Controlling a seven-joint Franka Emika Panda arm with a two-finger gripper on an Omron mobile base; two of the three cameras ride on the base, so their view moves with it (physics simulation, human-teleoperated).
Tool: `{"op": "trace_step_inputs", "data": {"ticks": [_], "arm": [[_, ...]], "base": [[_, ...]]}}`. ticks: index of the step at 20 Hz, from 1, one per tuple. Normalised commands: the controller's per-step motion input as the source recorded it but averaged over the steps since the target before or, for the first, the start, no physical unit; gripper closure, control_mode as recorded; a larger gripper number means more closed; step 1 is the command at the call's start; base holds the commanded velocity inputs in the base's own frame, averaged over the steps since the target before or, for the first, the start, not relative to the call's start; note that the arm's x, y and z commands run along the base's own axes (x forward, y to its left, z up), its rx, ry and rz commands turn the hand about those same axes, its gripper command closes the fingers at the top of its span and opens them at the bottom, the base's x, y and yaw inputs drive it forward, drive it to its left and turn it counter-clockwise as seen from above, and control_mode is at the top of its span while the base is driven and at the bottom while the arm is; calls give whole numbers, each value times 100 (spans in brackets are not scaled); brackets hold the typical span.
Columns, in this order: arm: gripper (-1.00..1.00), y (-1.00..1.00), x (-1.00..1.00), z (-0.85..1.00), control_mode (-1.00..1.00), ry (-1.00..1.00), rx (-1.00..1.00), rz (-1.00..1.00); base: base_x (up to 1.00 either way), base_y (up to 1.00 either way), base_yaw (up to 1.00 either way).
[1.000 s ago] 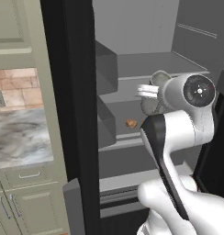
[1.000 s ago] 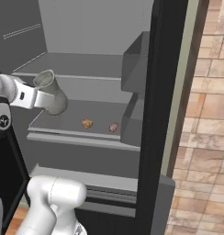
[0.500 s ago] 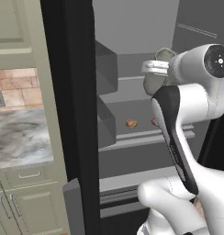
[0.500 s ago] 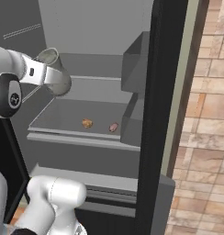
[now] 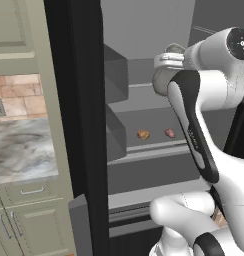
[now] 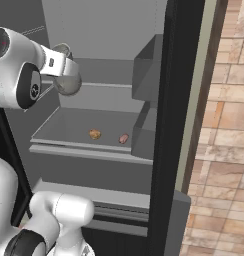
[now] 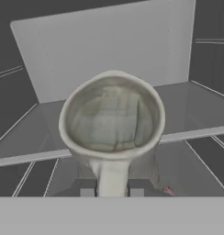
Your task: Move the pork loin and scallops from the top shelf to the second highest shelf to make space. Then, place the pitcher from the counter on the cleared top shelf.
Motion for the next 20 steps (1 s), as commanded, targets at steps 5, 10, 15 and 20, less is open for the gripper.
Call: {"op": "trace_step_inputs", "data": {"ticks": [5, 10, 15, 20], "arm": [[100, -15, 58, 18, -100, 0, 0, 6], [100, -7, 81, 0, -100, 2, 0, 6], [100, 0, 100, -7, -100, 3, 0, 3], [100, 0, 98, -17, -100, 6, -1, 2]], "base": [[0, 0, 0], [0, 0, 0], [0, 0, 0], [0, 0, 0]]}}
